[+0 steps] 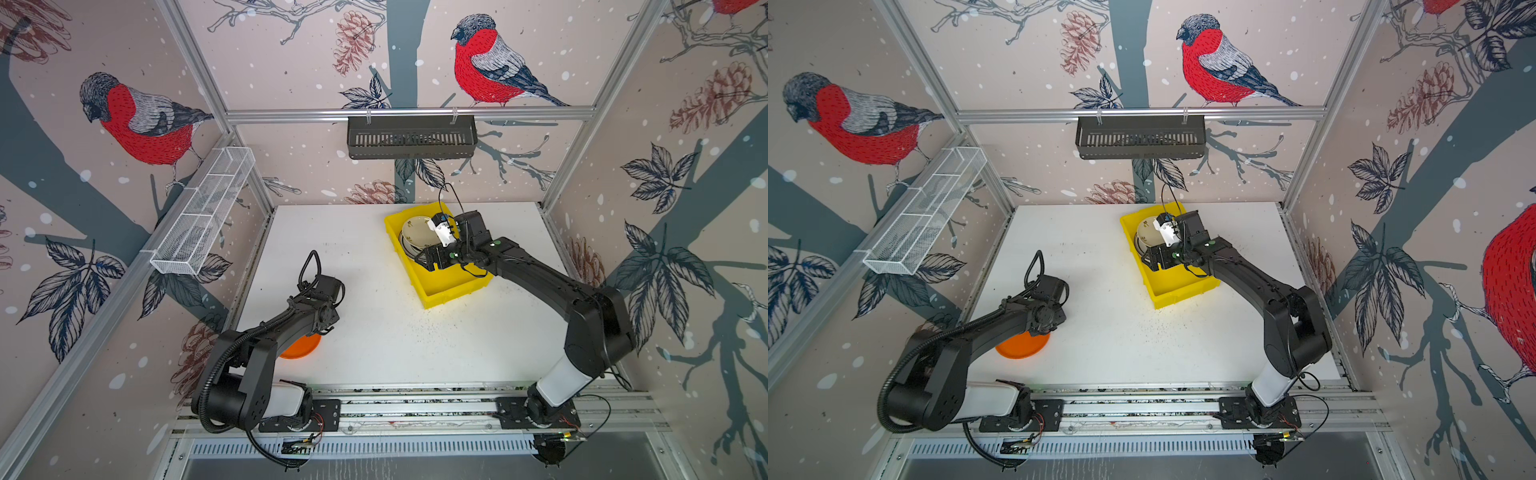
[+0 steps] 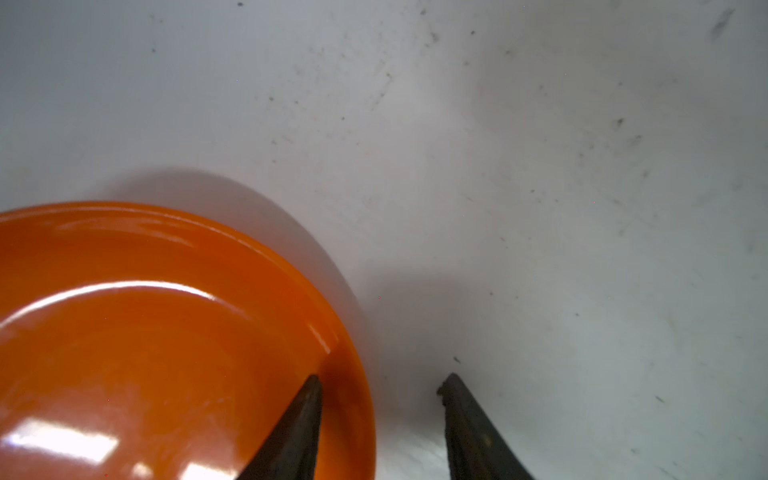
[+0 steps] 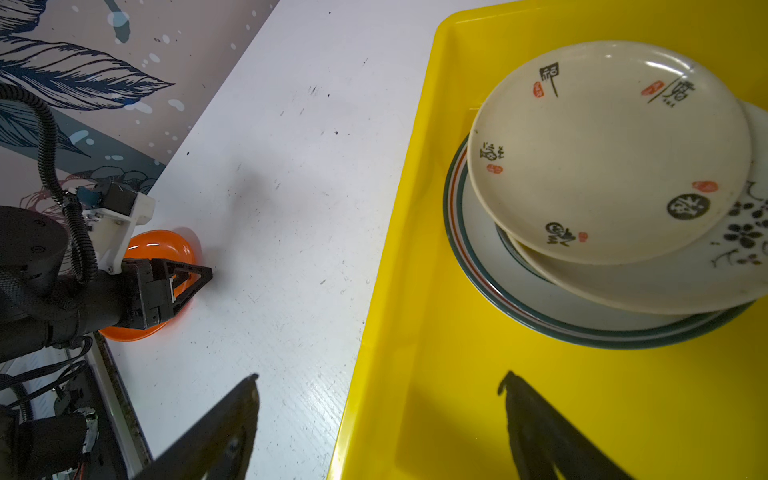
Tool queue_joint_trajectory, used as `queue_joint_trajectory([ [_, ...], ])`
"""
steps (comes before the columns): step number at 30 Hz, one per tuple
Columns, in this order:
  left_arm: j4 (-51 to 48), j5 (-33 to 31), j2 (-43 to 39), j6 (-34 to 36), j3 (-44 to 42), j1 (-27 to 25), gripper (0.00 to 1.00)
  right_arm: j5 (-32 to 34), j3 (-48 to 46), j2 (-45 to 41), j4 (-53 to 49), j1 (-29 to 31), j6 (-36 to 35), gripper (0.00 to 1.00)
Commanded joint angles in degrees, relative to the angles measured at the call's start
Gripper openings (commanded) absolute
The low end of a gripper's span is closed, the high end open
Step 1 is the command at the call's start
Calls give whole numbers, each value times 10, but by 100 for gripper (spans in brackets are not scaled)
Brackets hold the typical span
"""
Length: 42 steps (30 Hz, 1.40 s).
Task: Place the plates into the plastic bin on the countertop
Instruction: 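Close the left gripper on the orange plate's rim, then lift the orange plate upright with the left gripper and draw it nearer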
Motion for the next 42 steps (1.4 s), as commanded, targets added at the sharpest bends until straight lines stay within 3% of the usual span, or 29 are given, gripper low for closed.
queue_joint_trajectory([
  [1,47,134,19,8,-1,-11,48,8,2,-3,2,0,-2,92],
  [17,92,174,106,18,82,-79,46,18,2,0,-1,-2,-1,92],
  [26,75,167,34,22,102,-82,46,16,2,-1,0,-2,1,92],
  [31,16,119,14,12,135,-78,46,12,-3,-10,9,1,7,91],
  [34,-14,104,3,-1,132,-40,46,-7,-14,-22,26,4,11,91],
  [42,13,154,-90,-10,49,80,34,-45,-30,-35,53,9,22,92],
])
